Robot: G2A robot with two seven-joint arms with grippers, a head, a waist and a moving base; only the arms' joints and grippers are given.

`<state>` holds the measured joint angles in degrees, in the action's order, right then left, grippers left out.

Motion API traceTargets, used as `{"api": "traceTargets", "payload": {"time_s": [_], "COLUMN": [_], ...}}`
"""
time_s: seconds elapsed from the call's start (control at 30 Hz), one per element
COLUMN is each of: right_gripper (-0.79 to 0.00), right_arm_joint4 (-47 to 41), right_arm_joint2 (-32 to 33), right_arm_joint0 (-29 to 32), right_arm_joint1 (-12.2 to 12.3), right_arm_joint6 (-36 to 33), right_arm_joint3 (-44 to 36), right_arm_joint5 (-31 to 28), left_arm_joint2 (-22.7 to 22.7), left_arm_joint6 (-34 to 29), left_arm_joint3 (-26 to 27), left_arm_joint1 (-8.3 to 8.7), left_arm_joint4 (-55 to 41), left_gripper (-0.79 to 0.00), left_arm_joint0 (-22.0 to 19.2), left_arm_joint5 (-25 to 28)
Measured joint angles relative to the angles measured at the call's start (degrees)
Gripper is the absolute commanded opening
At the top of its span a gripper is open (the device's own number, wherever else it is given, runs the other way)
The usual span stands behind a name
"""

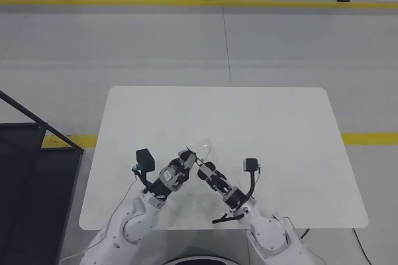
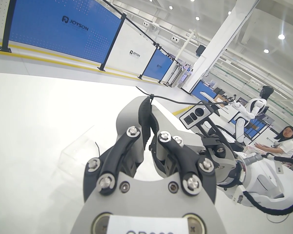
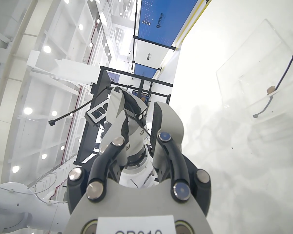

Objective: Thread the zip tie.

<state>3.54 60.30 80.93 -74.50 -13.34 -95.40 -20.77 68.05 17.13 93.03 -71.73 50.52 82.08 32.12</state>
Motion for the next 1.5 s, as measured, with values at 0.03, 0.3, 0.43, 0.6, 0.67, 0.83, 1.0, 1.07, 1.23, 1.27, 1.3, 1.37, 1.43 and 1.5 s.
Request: {"api": "traceTargets", "payload": {"time_s": [0.03,0.3,0.43,0.6,0.67,0.83,1.0,1.07,1.23,1.27,1.3,1.37,1.43,1.5], "right_gripper": [-0.717,-0.785,-0.785,-0.785,-0.785,-0.665,-0.656,-0.650,-0.665,-0.659,-0.659,-0.671,-0.742,-0.785], "right_arm_joint4": [0.00,0.15,0.21,0.60,0.68,1.00,1.06,0.98,0.98,0.99,1.03,1.03,1.00,1.14], "right_arm_joint2": [0.01,0.23,0.26,0.15,0.14,0.06,-0.05,-0.05,-0.04,-0.04,-0.03,-0.02,0.01,0.03], "right_arm_joint0": [0.01,0.40,0.50,0.61,0.66,0.66,0.59,0.57,0.55,0.55,0.55,0.52,0.47,0.46], "right_arm_joint1": [-0.01,-0.03,-0.05,-0.11,-0.13,-0.18,-0.24,-0.26,-0.31,-0.31,-0.32,-0.33,-0.34,-0.35], "right_arm_joint6": [-0.01,-0.14,-0.16,-0.02,0.06,0.11,-0.09,-0.17,-0.21,-0.21,-0.25,-0.39,-0.51,-0.51], "right_arm_joint3": [0.00,-0.15,-0.23,-0.57,-0.65,-0.78,-0.80,-0.77,-0.72,-0.72,-0.71,-0.69,-0.68,-0.71], "right_arm_joint5": [-0.02,-0.38,-0.39,-0.19,-0.19,0.15,0.37,0.37,0.36,0.35,0.36,0.49,0.60,0.59], "left_arm_joint2": [0.00,0.01,0.10,0.32,0.36,0.50,0.57,0.61,0.67,0.68,0.69,0.69,0.69,0.69], "left_arm_joint6": [0.03,0.12,0.16,0.33,0.36,0.19,0.00,-0.02,-0.05,-0.06,-0.06,0.01,0.03,0.02], "left_arm_joint3": [0.00,0.00,-0.01,-0.05,-0.08,-0.08,-0.09,-0.08,-0.08,-0.08,-0.09,-0.10,-0.11,-0.11], "left_arm_joint1": [-0.01,-0.10,-0.12,-0.14,-0.16,-0.18,-0.19,-0.21,-0.24,-0.25,-0.26,-0.28,-0.30,-0.32], "left_arm_joint4": [0.03,0.21,0.26,0.12,0.07,-0.01,-0.04,-0.03,0.00,0.00,0.00,-0.06,-0.07,-0.06], "left_gripper": [-0.785,-0.785,-0.785,-0.785,-0.785,-0.785,-0.785,-0.785,-0.785,-0.785,-0.785,-0.785,-0.785,-0.785], "left_arm_joint0": [0.02,0.15,0.21,0.32,0.37,0.46,0.51,0.54,0.57,0.57,0.57,0.57,0.57,0.56], "left_arm_joint5": [0.00,0.03,0.09,0.34,0.37,0.37,0.72,0.74,0.79,0.80,0.80,0.76,0.73,0.73]}}
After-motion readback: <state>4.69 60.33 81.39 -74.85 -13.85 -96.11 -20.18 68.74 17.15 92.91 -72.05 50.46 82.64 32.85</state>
